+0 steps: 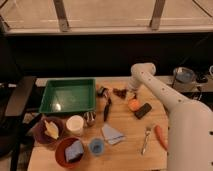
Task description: Place grapes in plastic cup
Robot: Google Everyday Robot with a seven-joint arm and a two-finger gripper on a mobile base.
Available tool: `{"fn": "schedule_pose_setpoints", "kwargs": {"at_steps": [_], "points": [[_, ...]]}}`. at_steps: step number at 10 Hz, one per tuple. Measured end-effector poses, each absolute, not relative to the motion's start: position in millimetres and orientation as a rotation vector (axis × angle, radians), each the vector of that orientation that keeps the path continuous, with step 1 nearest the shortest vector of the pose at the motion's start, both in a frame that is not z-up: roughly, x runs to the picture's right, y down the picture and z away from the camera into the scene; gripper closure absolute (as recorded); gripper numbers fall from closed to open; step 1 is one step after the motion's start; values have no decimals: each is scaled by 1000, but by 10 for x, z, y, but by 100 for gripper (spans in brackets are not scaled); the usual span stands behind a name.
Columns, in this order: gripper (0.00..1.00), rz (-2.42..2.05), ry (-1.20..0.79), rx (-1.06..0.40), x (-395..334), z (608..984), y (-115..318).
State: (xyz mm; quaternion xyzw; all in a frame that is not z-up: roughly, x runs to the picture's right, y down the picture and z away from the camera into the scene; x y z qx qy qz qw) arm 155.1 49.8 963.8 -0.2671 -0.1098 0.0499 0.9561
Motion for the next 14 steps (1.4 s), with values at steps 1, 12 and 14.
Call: {"fn": "schedule_pose_setpoints", "kwargs": {"at_steps": [1, 12, 14], "points": [[56, 81, -244, -544, 1453, 9644, 575], [100, -68, -416, -332, 1035, 7912, -184], [100, -102, -509, -313, 737, 7412, 2]]}}
